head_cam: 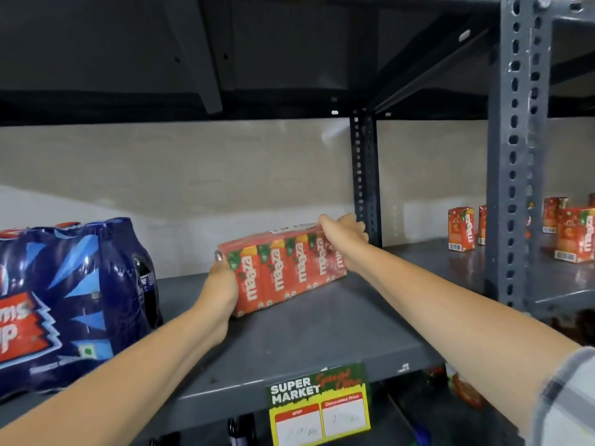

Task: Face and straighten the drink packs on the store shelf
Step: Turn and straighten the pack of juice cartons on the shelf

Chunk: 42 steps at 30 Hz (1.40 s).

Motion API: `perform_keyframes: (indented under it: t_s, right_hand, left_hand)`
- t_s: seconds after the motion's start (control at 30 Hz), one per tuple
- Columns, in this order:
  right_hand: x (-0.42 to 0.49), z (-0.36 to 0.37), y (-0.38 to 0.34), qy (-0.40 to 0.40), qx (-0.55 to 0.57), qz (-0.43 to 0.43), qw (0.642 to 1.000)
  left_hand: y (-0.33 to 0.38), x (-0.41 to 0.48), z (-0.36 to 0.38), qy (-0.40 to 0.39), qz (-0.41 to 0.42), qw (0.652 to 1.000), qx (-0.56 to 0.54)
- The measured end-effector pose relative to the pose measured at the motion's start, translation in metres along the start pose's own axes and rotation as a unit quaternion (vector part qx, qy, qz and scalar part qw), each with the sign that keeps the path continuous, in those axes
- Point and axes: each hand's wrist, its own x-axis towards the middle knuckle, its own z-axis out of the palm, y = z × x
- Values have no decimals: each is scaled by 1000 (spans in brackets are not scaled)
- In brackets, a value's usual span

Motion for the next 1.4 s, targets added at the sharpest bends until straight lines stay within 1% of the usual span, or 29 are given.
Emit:
perform_keyframes:
  t_s: [0.07,0.1,0.2,0.3,0.37,0.43,0.47,0.5,0.53,0.6,0.7,0.77,0.83,0.9,1.0,1.1,1.17,1.3,1.4]
  right_hand:
    - [-4,-9,3,11,19,-9,1000]
    - [-5,-14,5,2,46,-7,999]
    - [-10,-29,8,-68,126,13,990]
    - [-18,-41,11,-126,146,21,981]
    - [-22,-41,13,-159,134,30,978]
    - [-25,-37,16,-189,121,34,974]
    - [-27,-36,18,-198,114,27,973]
    - [-28,-35,20,-207,100,11,973]
    - [-30,-35,21,-214,85,-6,973]
    - [-35,-37,21,-221,61,-26,973]
    - [-43,-45,19,-230,24,-38,972]
    - [-49,-49,18,-227,10,-53,972]
    - [-54,-52,18,-218,5,-71,973]
    - [-59,-56,20,-209,4,-86,974]
    - [-66,-60,23,-205,4,-102,974]
    - [-72,-64,25,-206,11,-109,972]
    - [-76,-67,26,-207,22,-116,971]
    - [-84,-71,30,-207,49,-136,968]
    - [-90,-72,34,-208,78,-142,965]
  left_hand:
    - [2,13,-5,18,-29,998,-56]
    - [3,20,-6,40,-34,997,-60]
    - [5,35,-3,86,-27,994,-60]
    - [5,36,-2,112,-3,993,-40]
    - [9,35,-5,69,5,995,-68]
    - [14,34,-9,-17,-15,995,-93]
    - [16,32,-10,-44,-15,996,-80]
    - [17,29,-9,-53,-7,997,-55]
    - [16,27,-9,-38,8,999,-24]
    - [15,23,-11,-1,39,999,19]
    - [14,18,-14,1,40,999,33]
    - [14,13,-15,26,49,997,52]
    - [14,6,-14,63,82,991,82]
    - [13,-4,-16,81,110,985,105]
    - [10,-18,-26,51,127,984,110]
    - [11,-35,-37,6,119,987,104]
    - [11,-46,-43,-7,124,986,115]
    - [7,-63,-52,-10,150,982,112]
    - [4,-70,-53,4,172,979,109]
